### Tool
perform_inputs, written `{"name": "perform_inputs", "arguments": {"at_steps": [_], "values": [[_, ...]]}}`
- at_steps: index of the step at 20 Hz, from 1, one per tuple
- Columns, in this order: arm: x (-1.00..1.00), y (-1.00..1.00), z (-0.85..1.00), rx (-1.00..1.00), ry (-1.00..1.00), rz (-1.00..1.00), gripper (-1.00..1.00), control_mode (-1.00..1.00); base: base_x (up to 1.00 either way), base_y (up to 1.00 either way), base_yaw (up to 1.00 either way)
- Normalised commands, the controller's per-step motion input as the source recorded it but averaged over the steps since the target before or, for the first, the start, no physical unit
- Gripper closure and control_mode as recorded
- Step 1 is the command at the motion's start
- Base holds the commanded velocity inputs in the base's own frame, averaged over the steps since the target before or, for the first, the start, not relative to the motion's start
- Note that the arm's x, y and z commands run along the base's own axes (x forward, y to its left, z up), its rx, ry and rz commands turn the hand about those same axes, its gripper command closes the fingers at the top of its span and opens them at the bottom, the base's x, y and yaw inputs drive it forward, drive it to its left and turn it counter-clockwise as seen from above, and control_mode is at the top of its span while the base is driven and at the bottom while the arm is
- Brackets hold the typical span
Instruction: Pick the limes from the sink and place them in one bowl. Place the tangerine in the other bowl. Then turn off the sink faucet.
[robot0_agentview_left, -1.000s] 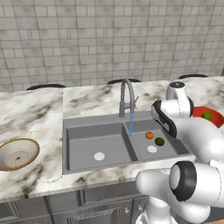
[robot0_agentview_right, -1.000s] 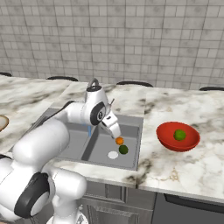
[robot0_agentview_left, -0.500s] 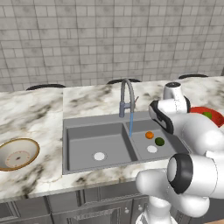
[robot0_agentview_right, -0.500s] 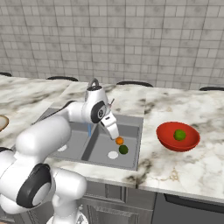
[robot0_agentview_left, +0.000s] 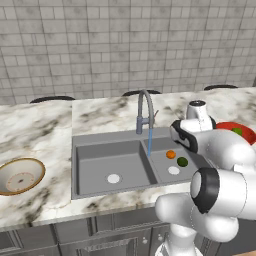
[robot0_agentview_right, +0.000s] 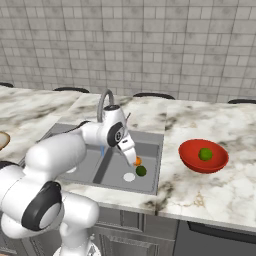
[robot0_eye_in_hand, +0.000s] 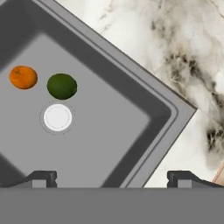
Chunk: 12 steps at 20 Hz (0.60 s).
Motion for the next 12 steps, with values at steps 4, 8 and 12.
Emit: {"name": "perform_inputs", "arguments": {"at_steps": [4,8,12], "values": [[0.0,-0.11,-0.4,0.03,0.0,-0.01,-1.0,-1.0,0.0,0.0,0.0],[0.0,-0.06,-0.32,0.03,0.0,-0.01,-1.0,-1.0,0.0,0.0,0.0],[0.02,0.0,-0.19,0.03,0.0,-0.03,-1.0,-1.0,0.0,0.0,0.0]]}}
